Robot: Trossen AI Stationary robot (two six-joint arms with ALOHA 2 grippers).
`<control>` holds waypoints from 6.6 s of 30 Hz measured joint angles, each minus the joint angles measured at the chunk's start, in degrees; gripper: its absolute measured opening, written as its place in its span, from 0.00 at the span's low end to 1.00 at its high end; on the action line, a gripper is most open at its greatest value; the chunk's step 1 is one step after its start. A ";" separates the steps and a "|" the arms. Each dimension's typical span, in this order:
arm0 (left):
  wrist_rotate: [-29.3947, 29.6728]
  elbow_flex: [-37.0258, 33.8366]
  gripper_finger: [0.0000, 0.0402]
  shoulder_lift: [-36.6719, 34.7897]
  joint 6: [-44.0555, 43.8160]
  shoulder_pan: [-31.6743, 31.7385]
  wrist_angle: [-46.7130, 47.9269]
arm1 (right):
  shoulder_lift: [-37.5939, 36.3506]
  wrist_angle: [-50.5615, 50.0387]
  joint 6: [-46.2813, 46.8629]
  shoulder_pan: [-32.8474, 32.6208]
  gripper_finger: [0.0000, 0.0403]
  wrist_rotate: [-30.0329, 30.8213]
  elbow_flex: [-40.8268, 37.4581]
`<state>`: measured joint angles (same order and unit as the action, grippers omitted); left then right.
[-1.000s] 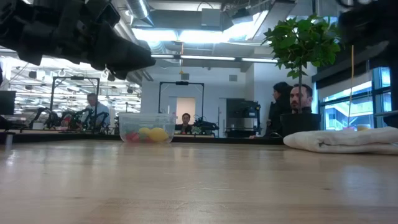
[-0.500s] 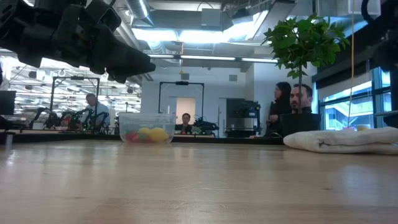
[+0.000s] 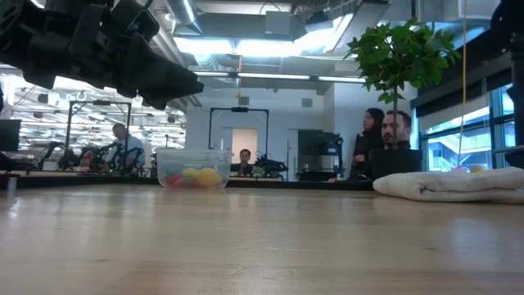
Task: Pick and placing Produce into tupperware
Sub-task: Put the red raspberry into the transparent bin
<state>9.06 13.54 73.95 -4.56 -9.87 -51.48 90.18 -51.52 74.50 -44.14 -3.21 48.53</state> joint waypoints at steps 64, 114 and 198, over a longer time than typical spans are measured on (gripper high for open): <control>6.95 3.17 0.43 -0.04 39.77 -0.71 -0.84 | -2.63 69.09 -45.48 29.78 0.23 24.04 -1.51; 5.99 22.43 0.48 13.55 52.92 3.49 3.47 | -2.30 76.67 -49.77 35.36 0.23 17.91 -1.38; 6.35 22.51 0.34 13.42 49.90 3.41 5.69 | -2.17 78.92 -49.59 35.27 0.23 17.18 -1.50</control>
<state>15.41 36.05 87.37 45.34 -6.46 -45.79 88.01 27.39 24.91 -8.87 13.96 47.03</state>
